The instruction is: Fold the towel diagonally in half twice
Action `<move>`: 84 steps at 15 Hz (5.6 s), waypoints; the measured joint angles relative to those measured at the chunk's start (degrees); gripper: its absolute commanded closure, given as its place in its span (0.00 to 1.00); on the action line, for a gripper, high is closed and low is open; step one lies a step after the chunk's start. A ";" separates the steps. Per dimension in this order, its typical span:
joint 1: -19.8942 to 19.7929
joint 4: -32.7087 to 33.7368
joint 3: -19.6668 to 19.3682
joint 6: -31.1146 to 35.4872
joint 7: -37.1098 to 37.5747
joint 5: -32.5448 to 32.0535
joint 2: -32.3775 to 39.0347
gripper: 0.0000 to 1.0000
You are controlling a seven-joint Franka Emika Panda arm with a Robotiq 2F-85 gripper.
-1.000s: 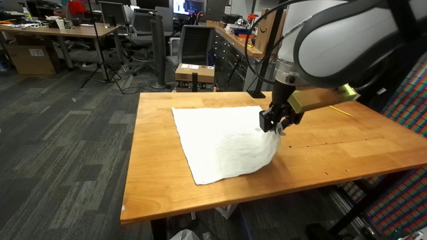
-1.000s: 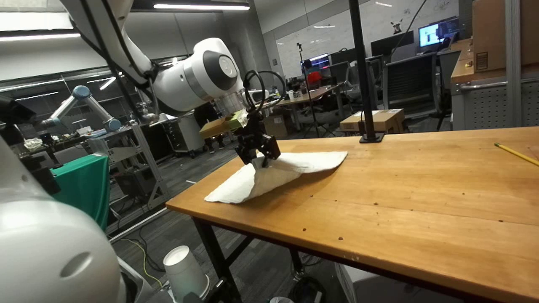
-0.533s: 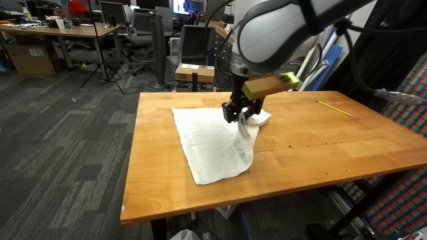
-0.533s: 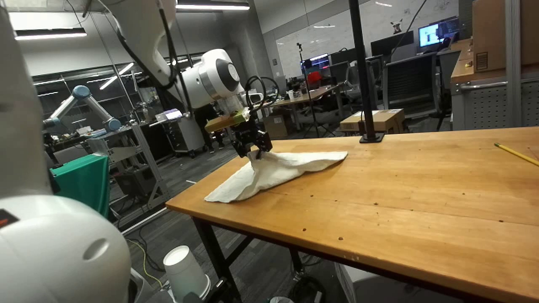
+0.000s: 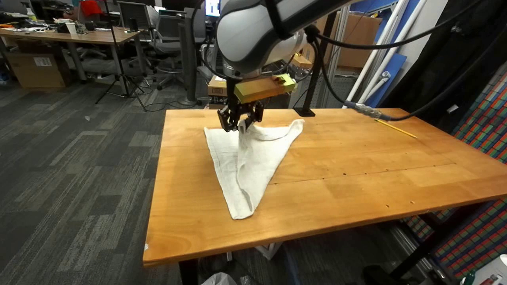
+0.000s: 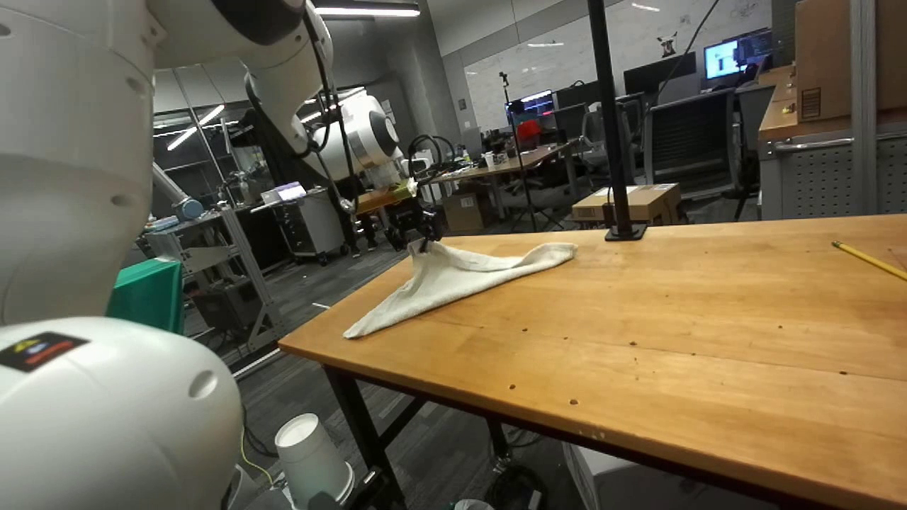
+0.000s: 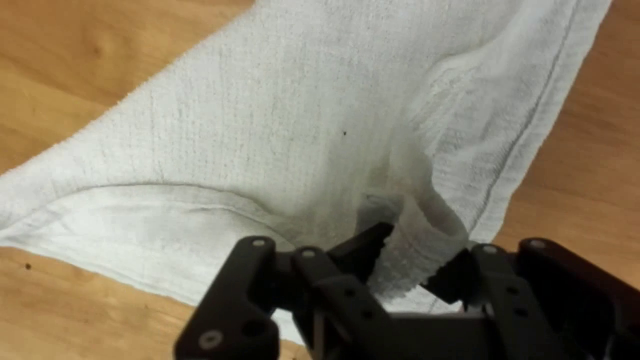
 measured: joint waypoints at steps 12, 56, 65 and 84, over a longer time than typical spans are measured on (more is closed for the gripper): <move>5.21 27.62 -1.70 -11.15 -3.95 3.25 16.90 0.35; -1.95 -0.16 -16.00 23.76 9.59 -7.47 5.36 0.00; -2.54 6.40 -21.09 23.71 9.56 -7.34 12.62 0.00; 2.85 1.62 -20.86 23.07 10.80 -4.45 9.90 1.00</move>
